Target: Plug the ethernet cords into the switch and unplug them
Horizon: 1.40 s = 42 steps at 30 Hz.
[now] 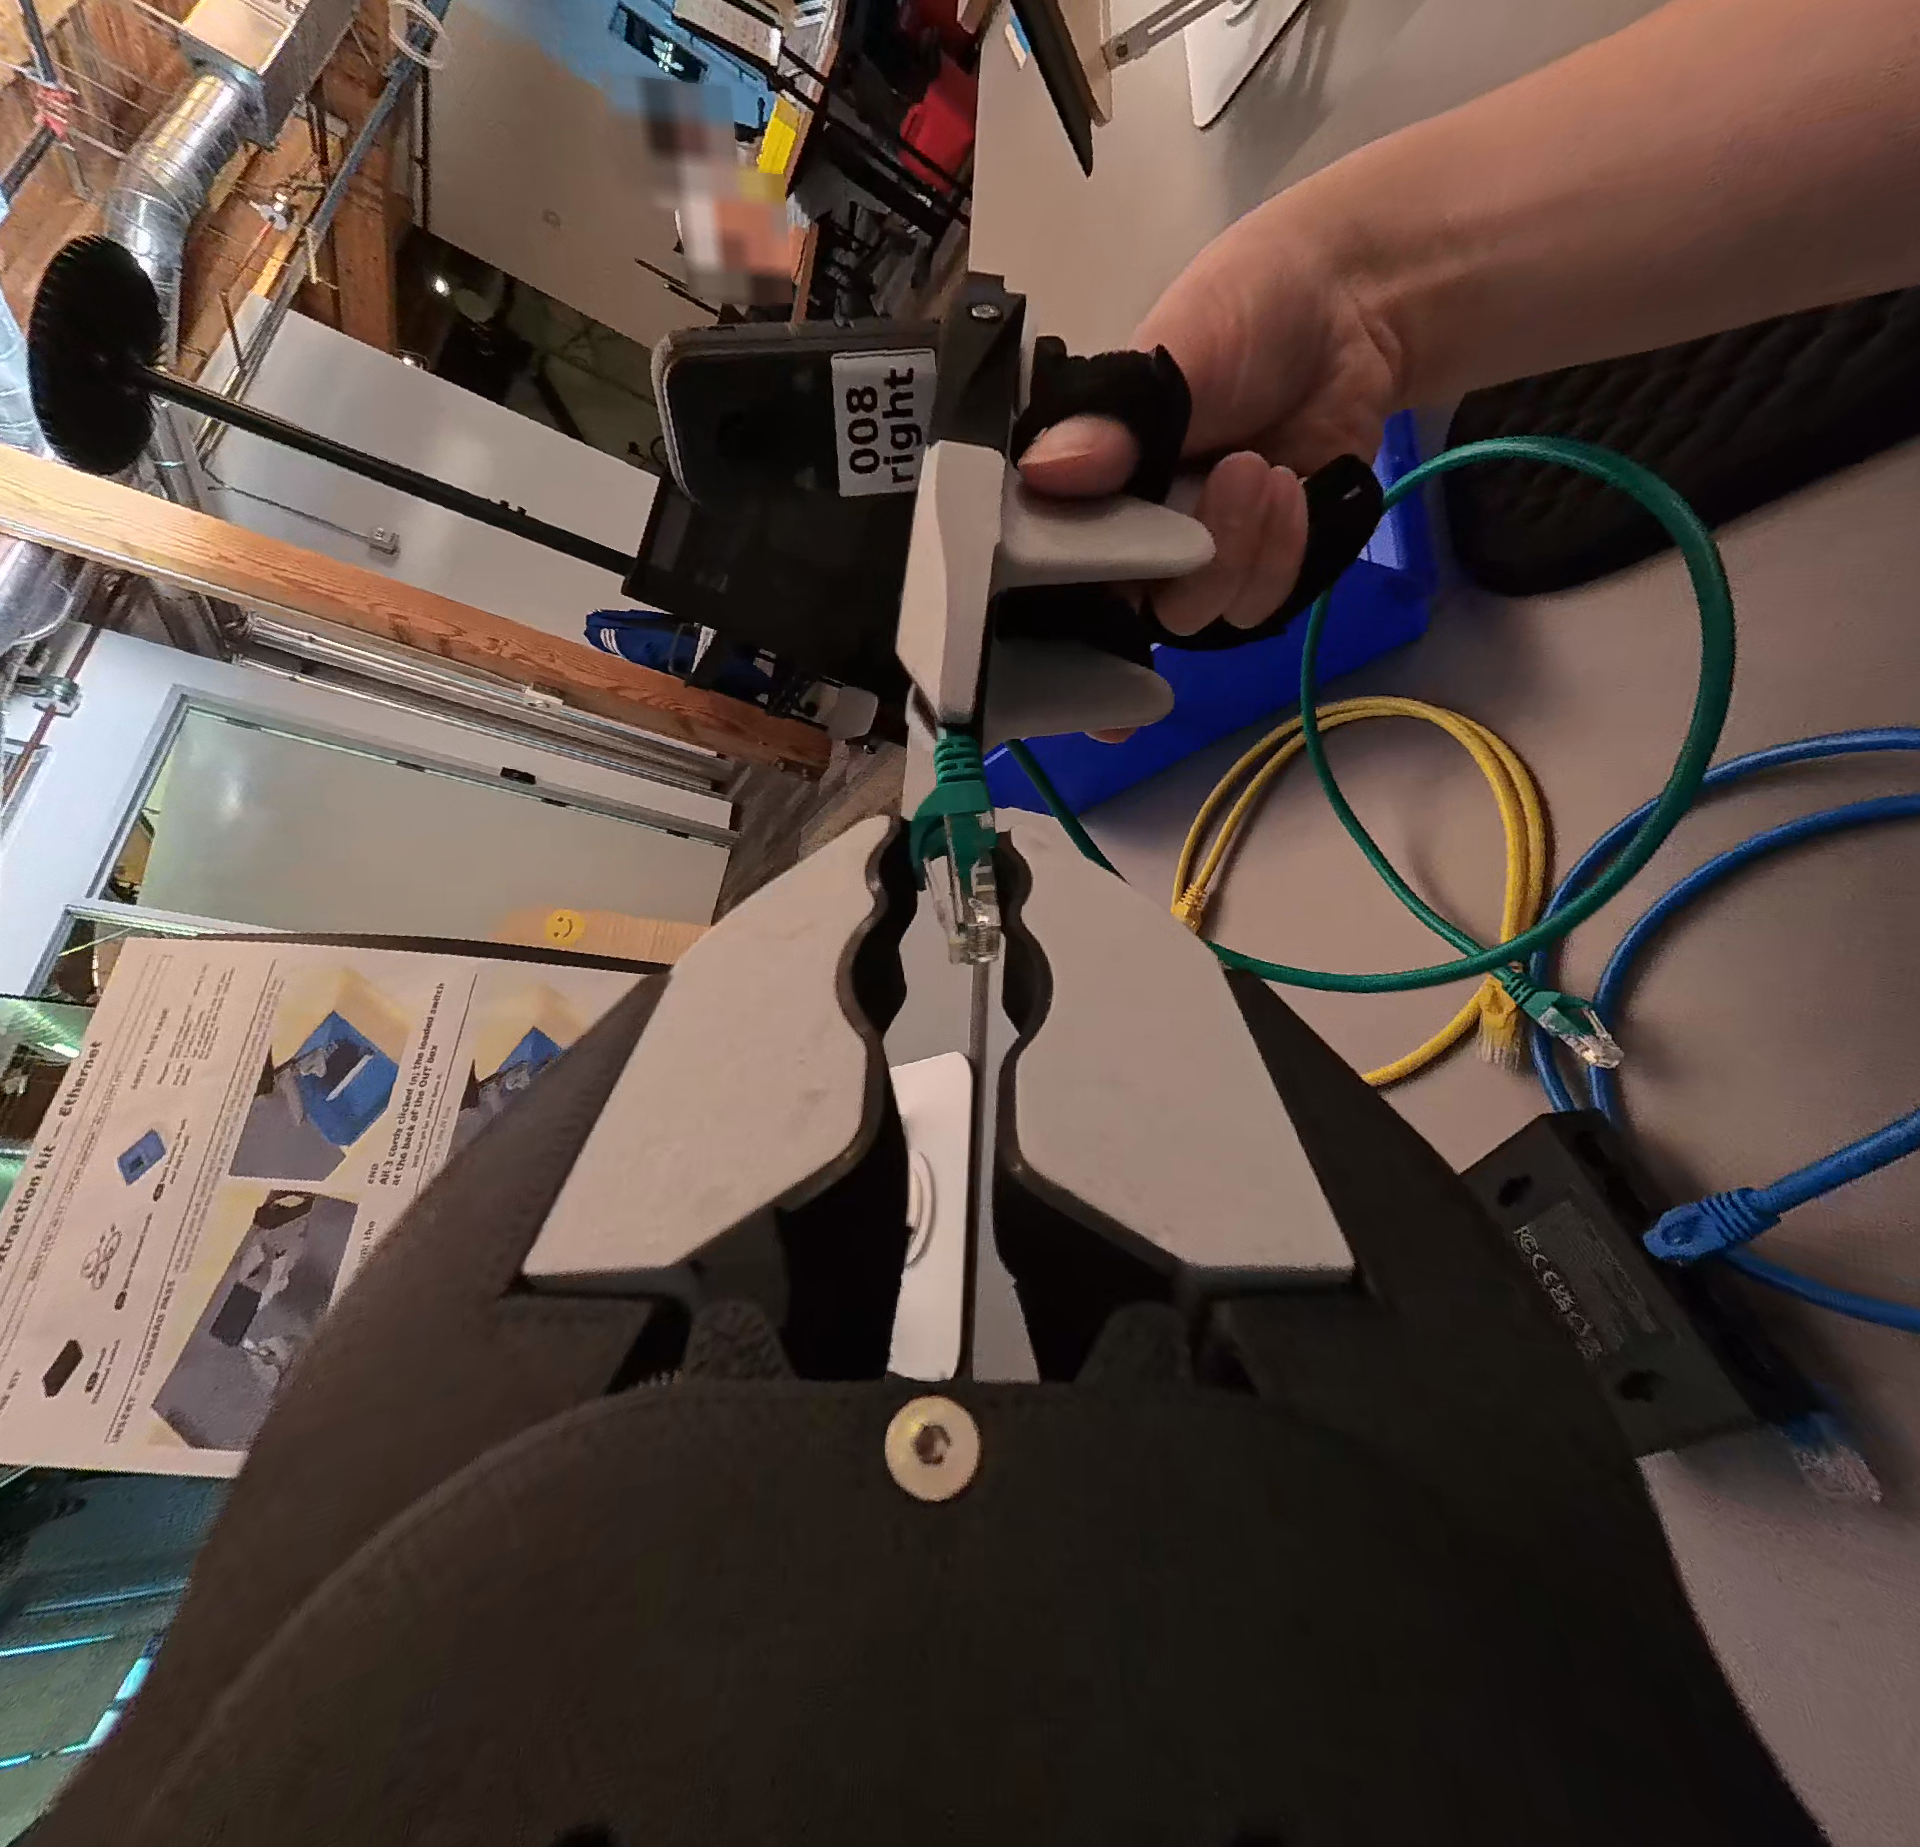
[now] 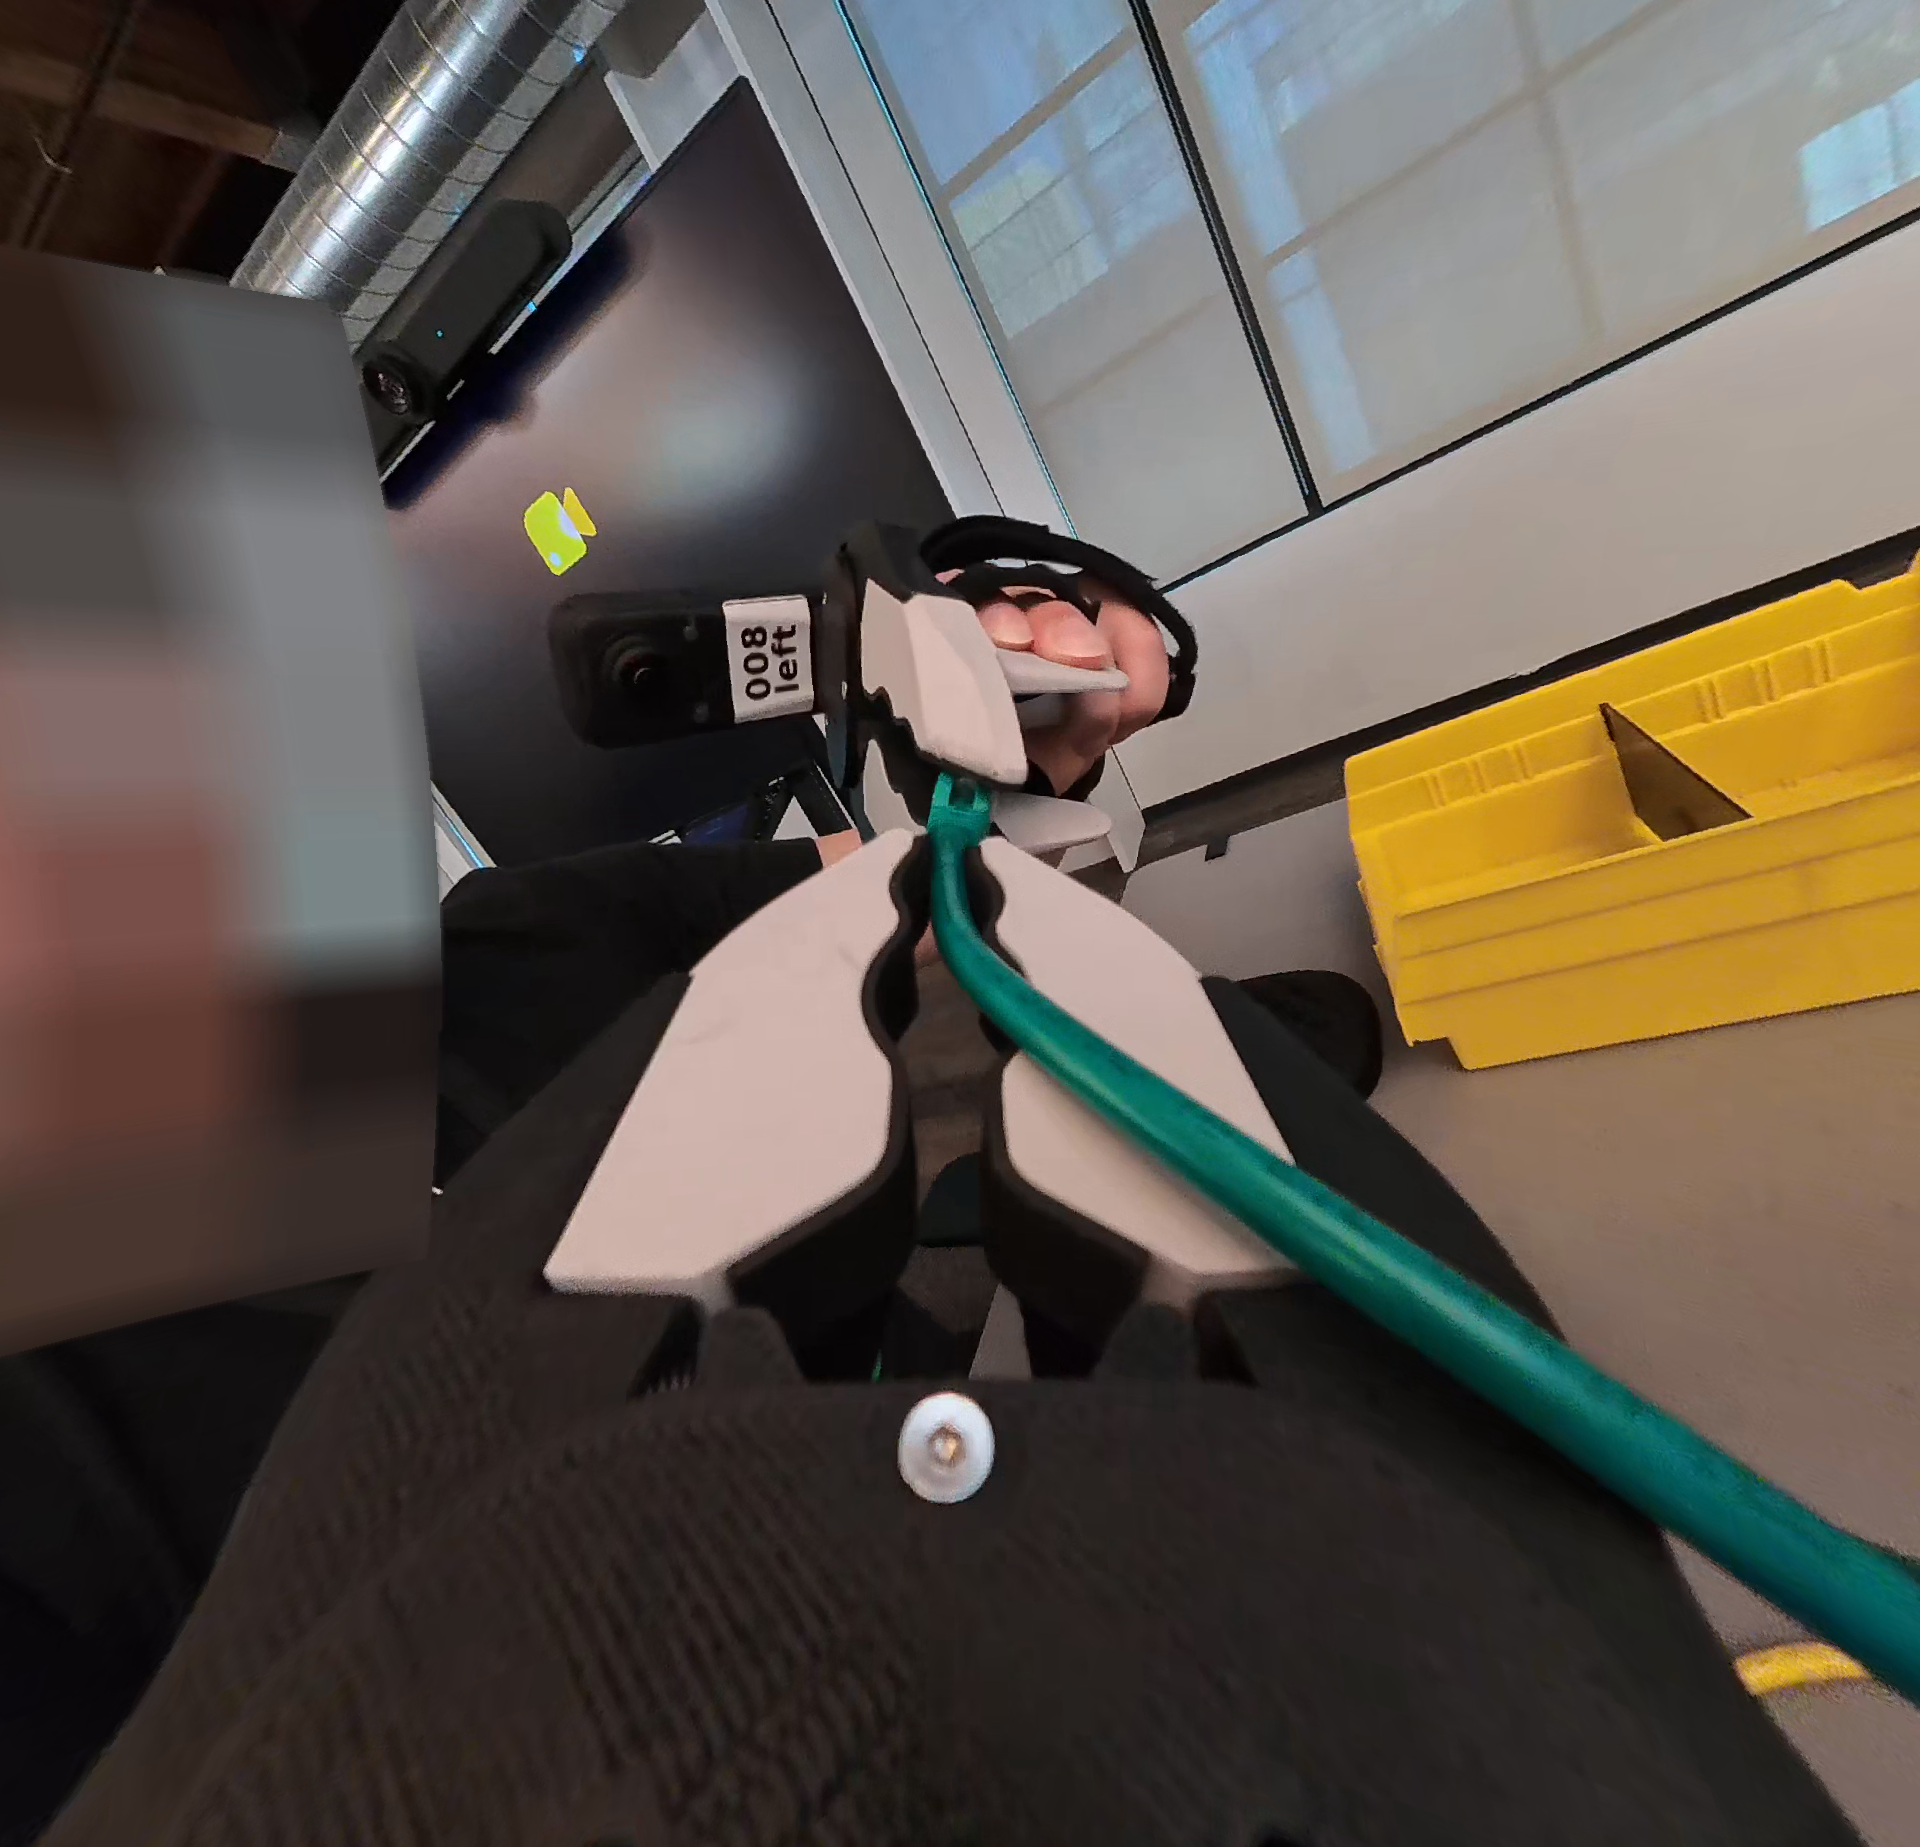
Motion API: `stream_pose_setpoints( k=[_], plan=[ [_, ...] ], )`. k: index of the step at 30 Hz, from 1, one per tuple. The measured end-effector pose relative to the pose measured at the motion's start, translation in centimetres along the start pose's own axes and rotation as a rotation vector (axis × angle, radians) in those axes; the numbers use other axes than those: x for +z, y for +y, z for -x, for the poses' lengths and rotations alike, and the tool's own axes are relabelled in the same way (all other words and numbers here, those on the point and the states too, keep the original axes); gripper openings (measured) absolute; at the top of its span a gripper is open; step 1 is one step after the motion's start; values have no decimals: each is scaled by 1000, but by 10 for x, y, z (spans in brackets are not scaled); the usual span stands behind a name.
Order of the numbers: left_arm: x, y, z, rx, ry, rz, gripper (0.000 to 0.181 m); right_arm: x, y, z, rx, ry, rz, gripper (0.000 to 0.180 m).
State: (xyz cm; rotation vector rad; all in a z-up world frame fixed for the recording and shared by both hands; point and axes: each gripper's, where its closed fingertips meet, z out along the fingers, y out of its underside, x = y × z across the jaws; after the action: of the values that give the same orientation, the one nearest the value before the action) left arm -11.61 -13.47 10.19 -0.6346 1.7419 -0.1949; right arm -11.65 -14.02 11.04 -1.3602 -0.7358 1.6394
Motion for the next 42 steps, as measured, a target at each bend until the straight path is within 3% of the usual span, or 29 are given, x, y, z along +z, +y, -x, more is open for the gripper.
stream_pose_setpoints(
  k=[19,35,42],
  plan=[
    [-2,-5,-6,29,24,-9,14,2,6,6,-101,22,-13,6],
    [-5,-6,-14,94,64,1,14,3,14,10,-64,20,28,7],
    [0,0,-12,82,-12,13,15,-1,13,5,-119,88,15,6]
  ],
)
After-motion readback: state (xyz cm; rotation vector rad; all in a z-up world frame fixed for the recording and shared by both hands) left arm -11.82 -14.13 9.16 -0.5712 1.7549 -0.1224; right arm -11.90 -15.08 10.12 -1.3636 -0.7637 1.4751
